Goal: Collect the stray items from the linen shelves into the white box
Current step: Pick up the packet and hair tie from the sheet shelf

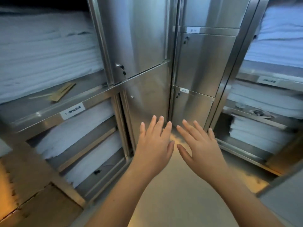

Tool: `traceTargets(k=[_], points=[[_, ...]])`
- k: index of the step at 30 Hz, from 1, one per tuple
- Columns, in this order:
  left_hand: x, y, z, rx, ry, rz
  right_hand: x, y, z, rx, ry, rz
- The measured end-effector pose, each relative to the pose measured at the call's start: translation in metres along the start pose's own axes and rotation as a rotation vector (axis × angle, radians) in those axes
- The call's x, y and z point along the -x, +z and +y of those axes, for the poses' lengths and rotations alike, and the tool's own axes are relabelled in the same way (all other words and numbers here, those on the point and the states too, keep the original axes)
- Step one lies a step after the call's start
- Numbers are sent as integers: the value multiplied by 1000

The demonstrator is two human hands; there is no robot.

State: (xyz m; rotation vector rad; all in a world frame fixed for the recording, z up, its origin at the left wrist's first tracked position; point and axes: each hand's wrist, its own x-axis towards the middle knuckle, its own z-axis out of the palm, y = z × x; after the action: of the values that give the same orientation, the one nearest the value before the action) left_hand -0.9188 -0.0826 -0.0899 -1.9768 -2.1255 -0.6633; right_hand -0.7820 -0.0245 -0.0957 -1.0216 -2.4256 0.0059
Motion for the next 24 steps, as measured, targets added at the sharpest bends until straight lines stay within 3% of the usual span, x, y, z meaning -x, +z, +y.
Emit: traceTargets(k=[11, 24], points=[[-73, 53, 9, 50, 212, -69, -17, 10, 54, 111, 280, -44], [-170, 83, -40, 154, 452, 78, -85, 43, 58, 244, 594, 67]])
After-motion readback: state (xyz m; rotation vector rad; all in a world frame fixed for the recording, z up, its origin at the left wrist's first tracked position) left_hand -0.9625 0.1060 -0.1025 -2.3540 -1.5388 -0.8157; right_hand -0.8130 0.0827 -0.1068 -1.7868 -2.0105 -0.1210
